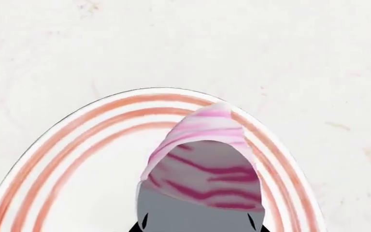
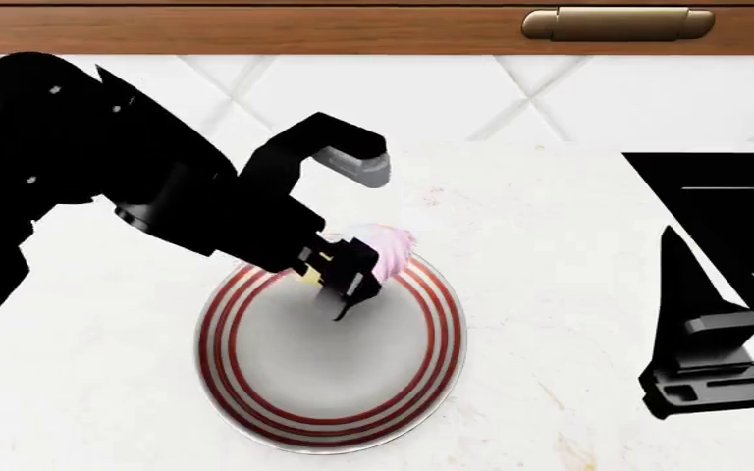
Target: Move the dessert items from the plate to the tray.
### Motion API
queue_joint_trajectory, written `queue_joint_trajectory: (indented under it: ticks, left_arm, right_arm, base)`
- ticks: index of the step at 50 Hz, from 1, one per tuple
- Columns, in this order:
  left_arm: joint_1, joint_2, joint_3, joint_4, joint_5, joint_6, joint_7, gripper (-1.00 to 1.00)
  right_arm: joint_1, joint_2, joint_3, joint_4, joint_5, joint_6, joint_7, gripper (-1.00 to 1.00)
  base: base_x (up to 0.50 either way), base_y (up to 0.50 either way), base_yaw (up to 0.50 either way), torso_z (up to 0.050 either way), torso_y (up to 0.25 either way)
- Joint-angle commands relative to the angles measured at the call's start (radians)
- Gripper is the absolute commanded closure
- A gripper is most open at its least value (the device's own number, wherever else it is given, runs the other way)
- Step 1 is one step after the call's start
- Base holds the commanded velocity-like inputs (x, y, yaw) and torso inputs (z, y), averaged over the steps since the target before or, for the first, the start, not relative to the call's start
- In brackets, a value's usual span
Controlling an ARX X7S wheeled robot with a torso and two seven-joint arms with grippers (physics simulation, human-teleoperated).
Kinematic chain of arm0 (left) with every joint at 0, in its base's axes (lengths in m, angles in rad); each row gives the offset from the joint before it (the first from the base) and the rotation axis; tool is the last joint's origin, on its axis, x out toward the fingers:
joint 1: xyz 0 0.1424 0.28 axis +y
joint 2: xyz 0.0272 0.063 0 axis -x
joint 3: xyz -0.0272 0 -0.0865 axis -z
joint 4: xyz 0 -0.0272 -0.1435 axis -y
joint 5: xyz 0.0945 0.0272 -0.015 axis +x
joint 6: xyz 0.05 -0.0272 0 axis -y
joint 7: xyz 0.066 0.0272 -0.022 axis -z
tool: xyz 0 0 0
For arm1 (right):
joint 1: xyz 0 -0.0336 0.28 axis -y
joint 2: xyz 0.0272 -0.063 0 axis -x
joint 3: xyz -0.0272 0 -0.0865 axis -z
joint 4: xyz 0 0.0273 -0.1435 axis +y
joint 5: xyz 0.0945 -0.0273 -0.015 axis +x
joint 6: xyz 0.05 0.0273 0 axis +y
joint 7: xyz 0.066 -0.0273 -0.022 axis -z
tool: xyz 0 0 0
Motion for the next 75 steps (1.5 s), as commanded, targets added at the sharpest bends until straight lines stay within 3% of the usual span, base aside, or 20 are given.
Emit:
queue_joint_trajectory:
  ticks: [1,13,22,39,75]
  left_arm:
    - [-0.014,-0.18,-0.151,0.271,-0.308,0.024,-0.271,1.0]
    - [-0.02,-0.316,-0.222,0.5,-0.543,0.155,-0.475,1.0]
    - [0.032,-0.414,-0.287,0.675,-0.602,0.275,-0.548,1.0]
    - [0.149,-0.574,-0.403,0.953,-0.64,0.508,-0.65,1.0]
    - [0.184,-0.641,-0.448,1.063,-0.671,0.61,-0.728,1.0]
  right_arm:
    - [0.024,0.03,-0.039,-0.005,0.013,-0.041,0.029,-1.0]
    - [0.026,0.046,-0.056,-0.017,0.025,-0.063,0.053,-1.0]
    - [0.006,0.037,-0.01,-0.024,0.046,-0.055,0.055,-1.0]
    - [-0.016,0.02,0.045,-0.013,0.052,-0.027,0.051,-1.0]
    - [-0.032,0.024,0.1,-0.009,0.074,-0.015,0.041,-1.0]
  base:
    - [0.0,0.0,0.0,0.0,0.0]
    - [-0.32,0.0,0.0,0.0,0.001]
    - [-0.44,-0.32,0.0,0.0,0.0]
    - [-0.06,-0.5,0.0,0.0,0.0]
    - [0.0,-0.5,0.0,0.0,0.0]
